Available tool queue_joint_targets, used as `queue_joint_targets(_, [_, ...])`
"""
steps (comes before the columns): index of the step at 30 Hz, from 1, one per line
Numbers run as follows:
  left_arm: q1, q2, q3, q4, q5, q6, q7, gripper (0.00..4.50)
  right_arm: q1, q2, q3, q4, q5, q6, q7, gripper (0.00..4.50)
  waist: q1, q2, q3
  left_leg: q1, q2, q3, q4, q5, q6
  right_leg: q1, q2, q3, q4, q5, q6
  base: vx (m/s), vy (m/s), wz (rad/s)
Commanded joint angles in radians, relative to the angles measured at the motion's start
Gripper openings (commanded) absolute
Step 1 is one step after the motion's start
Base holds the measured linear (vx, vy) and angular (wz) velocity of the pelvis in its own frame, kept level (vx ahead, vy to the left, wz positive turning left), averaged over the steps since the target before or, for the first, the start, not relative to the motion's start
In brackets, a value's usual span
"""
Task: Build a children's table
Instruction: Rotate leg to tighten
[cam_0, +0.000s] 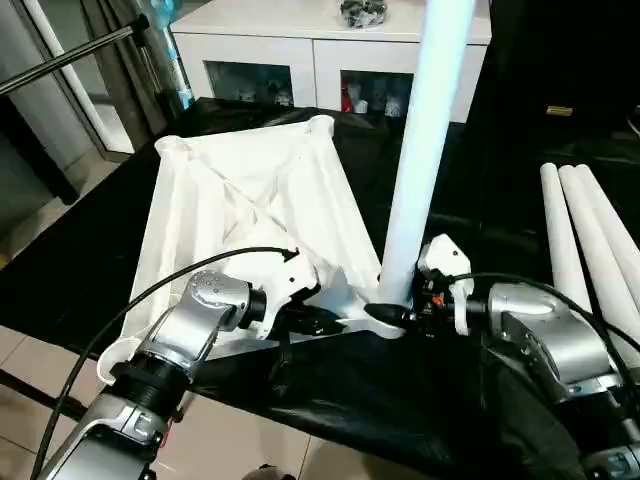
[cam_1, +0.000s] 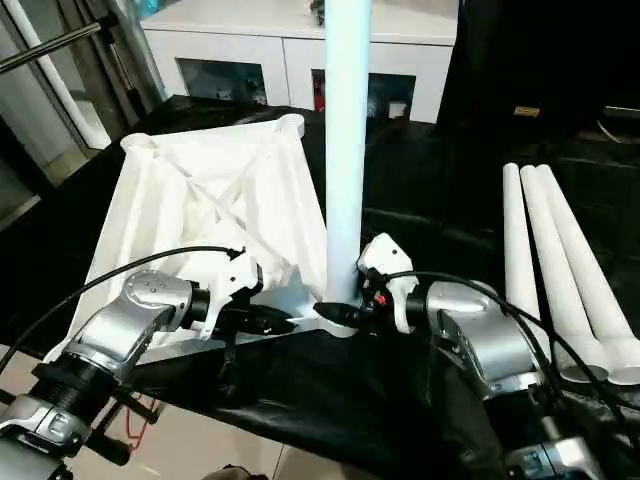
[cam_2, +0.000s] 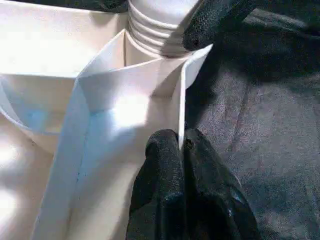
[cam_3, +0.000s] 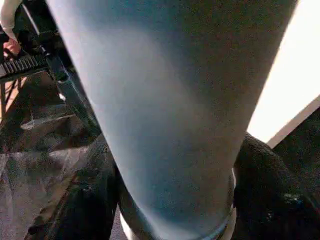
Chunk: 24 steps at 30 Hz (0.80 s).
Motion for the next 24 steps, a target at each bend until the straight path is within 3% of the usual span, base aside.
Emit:
queue_joint_targets(1, [-0.025, -0.038, 0.015, -0.007, -0.016, 0.019, 0.055, 0.0, 0.005, 0.052, 0.014, 0.02, -0.008, 0.022, -0.07, 2.67, -0.008, -0.015, -0.064, 0.017, 0.061, -0.023, -0.067, -0.144, 0.067, 0.046, -0.088, 0.05, -0.076, -0.171, -0.216, 0.0, 0.0, 0.0])
queue_joint_targets(4, [-0.061, -0.086, 0.043, 0.043, -0.004, 0.038, 0.154, 0.0, -0.018, 0.111, -0.017, 0.092, -0.035, 0.014, -0.193, 2.67, -0.013, -0.016, -0.06, 0.021, 0.058, -0.023, -0.071, -0.18, 0.047, 0.043, -0.087, 0.05, -0.083, -0.235, -0.204, 0.0, 0.0, 0.0])
queue_joint_targets(6, [-0.095, -0.128, 0.065, 0.091, 0.007, 0.052, 0.242, 0.0, -0.041, 0.156, -0.043, 0.148, -0.046, 0.031, -0.285, 2.67, -0.026, -0.018, -0.056, 0.025, 0.052, -0.025, -0.074, -0.222, 0.015, 0.043, -0.088, 0.048, -0.092, -0.312, -0.193, 0.0, 0.0, 0.0])
queue_joint_targets(7, [-0.148, -0.191, 0.105, 0.163, 0.014, 0.083, 0.374, 0.0, -0.072, 0.22, -0.078, 0.222, -0.059, 0.062, -0.411, 2.67, -0.033, -0.018, -0.057, 0.024, 0.051, -0.026, -0.074, -0.217, 0.008, 0.044, -0.087, 0.049, -0.093, -0.315, -0.185, 0.0, 0.0, 0.0])
queue_joint_targets(9, [-0.148, -0.191, 0.105, 0.163, 0.014, 0.083, 0.374, 0.0, -0.072, 0.22, -0.078, 0.222, -0.059, 0.062, -0.411, 2.67, -0.035, -0.02, -0.06, 0.023, 0.051, -0.028, -0.072, -0.207, 0.013, 0.049, -0.09, 0.049, -0.094, -0.299, -0.184, 0.0, 0.0, 0.0])
queue_joint_targets(11, [-0.199, -0.258, 0.115, 0.223, 0.026, 0.081, 0.47, 0.0, -0.133, 0.311, -0.115, 0.355, -0.104, 0.067, -0.644, 2.67, -0.041, -0.015, -0.058, 0.021, 0.049, -0.024, -0.072, -0.194, 0.024, 0.042, -0.086, 0.051, -0.094, -0.269, -0.188, 0.0, 0.0, 0.0])
queue_joint_targets(12, [-0.207, -0.271, 0.111, 0.232, 0.032, 0.071, 0.483, 0.0, -0.146, 0.33, -0.111, 0.383, -0.119, 0.045, -0.673, 2.67, -0.047, -0.015, -0.06, 0.021, 0.044, -0.027, -0.073, -0.197, 0.014, 0.047, -0.086, 0.047, -0.093, -0.273, -0.191, 0.0, 0.0, 0.0])
queue_joint_targets(13, [-0.208, -0.273, 0.11, 0.234, 0.033, 0.069, 0.484, 0.0, -0.147, 0.334, -0.11, 0.387, -0.121, 0.041, -0.676, 3.23, -0.048, -0.015, -0.061, 0.022, 0.045, -0.027, -0.072, -0.198, 0.015, 0.047, -0.089, 0.047, -0.095, -0.274, -0.189, 0.0, 0.0, 0.0])
queue_joint_targets(14, [-0.213, -0.282, 0.102, 0.241, 0.041, 0.06, 0.483, 0.0, -0.156, 0.358, -0.111, 0.401, -0.126, 0.021, -0.683, 3.37, -0.048, -0.014, -0.062, 0.019, 0.047, -0.027, -0.07, -0.187, 0.022, 0.051, -0.091, 0.049, -0.093, -0.252, -0.19, 0.0, 0.0, 0.0])
queue_joint_targets(18, [-0.202, -0.271, 0.081, 0.229, 0.053, 0.038, 0.449, 0.0, -0.157, 0.371, -0.124, 0.379, -0.105, 0.025, -0.645, 3.57, -0.049, -0.014, -0.067, 0.014, 0.049, -0.027, -0.068, -0.134, 0.063, 0.056, -0.088, 0.048, -0.082, -0.136, -0.214, 0.0, 0.0, 0.0])
queue_joint_targets(22, [-0.153, -0.22, 0.054, 0.148, 0.025, 0.02, 0.322, 0.0, -0.149, 0.306, -0.103, 0.303, -0.095, 0.007, -0.536, 4.0, -0.047, -0.014, -0.067, 0.012, 0.054, -0.027, -0.068, -0.136, 0.081, 0.059, -0.091, 0.047, -0.078, -0.129, -0.221, 0.0, 0.0, 0.0])
queue_joint_targets(24, [-0.131, -0.19, 0.037, 0.12, 0.012, 0.007, 0.256, 0.0, -0.14, 0.252, -0.075, 0.257, -0.085, -0.01, -0.433, 4.0, -0.046, -0.012, -0.068, 0.013, 0.055, -0.026, -0.067, -0.134, 0.085, 0.058, -0.088, 0.047, -0.076, -0.116, -0.228, 0.0, 0.0, 0.0])
